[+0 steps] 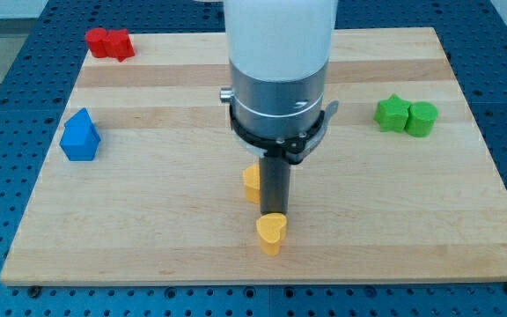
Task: Push the yellow hexagon into the yellow heart
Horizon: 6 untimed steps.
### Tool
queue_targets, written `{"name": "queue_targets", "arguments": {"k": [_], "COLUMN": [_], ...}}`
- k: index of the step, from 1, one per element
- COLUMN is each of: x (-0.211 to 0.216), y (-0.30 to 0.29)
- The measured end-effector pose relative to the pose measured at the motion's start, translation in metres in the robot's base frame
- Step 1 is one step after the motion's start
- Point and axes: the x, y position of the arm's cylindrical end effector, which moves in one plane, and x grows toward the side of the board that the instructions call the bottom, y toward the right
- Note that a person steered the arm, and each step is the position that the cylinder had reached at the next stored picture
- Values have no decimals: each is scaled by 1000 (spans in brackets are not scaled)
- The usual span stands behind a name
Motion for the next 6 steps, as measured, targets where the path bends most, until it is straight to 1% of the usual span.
{"name": "queue_targets", "arguments": {"k": [1, 2, 3, 4, 5, 6], "x": [1, -17, -58, -82, -75, -61], "y": [-2, 38, 50, 25, -12, -23]}}
